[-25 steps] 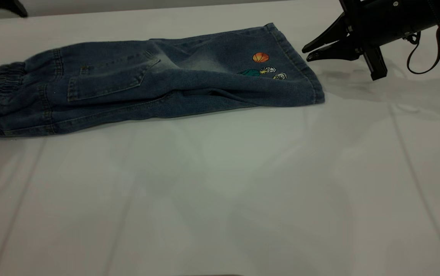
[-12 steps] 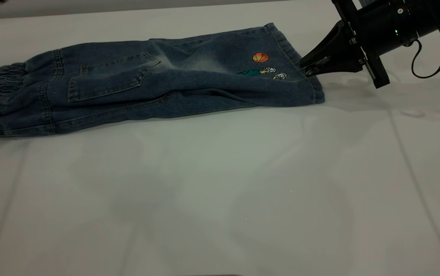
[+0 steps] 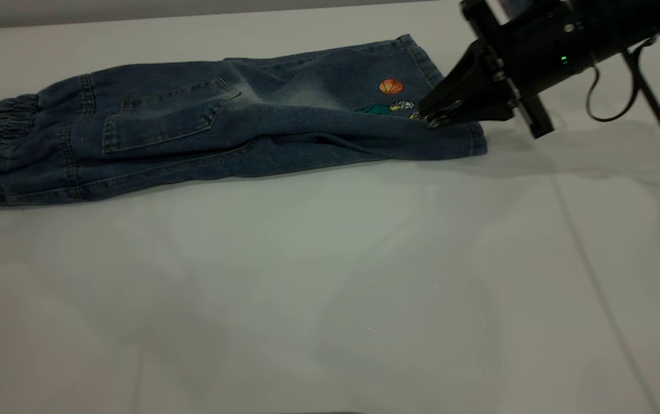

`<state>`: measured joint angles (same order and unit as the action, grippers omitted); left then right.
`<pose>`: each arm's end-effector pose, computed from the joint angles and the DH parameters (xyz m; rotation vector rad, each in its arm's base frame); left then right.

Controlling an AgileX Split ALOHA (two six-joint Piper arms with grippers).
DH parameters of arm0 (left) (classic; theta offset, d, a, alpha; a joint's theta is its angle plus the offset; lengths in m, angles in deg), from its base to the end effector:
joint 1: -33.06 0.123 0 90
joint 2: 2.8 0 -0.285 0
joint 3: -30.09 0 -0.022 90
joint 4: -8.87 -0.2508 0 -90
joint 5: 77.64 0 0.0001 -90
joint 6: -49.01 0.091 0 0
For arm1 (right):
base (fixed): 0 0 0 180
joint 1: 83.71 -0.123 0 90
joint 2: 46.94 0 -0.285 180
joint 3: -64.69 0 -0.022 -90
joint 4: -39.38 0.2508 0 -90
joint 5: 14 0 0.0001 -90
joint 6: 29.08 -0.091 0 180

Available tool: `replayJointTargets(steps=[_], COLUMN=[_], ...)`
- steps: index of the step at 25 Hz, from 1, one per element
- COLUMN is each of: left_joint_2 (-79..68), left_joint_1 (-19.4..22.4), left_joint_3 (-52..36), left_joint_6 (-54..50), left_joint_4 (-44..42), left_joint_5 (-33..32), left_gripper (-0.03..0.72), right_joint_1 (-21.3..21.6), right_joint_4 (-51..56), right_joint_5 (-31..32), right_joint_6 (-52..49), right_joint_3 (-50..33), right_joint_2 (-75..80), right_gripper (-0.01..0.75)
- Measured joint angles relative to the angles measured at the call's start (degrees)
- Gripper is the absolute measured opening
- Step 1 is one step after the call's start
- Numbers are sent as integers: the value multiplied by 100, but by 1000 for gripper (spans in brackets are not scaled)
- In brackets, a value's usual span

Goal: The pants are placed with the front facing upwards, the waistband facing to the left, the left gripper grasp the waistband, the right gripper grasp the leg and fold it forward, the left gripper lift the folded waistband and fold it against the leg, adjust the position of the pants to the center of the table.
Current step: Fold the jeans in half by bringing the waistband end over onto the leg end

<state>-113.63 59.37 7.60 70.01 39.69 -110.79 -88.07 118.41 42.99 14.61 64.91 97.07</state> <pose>0.3026 0.1211 0.1499 -0.7035 2.6867 -0.3139 0.4071 0.1062 0.0526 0.2795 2.6945 1.4915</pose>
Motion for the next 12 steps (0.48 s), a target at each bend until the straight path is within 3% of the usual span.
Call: replayJointTargets(steps=[12], left_joint_2=[-1011], left_joint_1=[0], left_joint_3=[117], left_joint_6=[661], left_joint_4=[605], left_joint_5=[115], left_gripper=[556], right_joint_1=[-343], right_joint_4=[-2], right_joint_5=[1], right_joint_6=[5], right_joint_3=[0], right_joint_2=[0], right_gripper=[81])
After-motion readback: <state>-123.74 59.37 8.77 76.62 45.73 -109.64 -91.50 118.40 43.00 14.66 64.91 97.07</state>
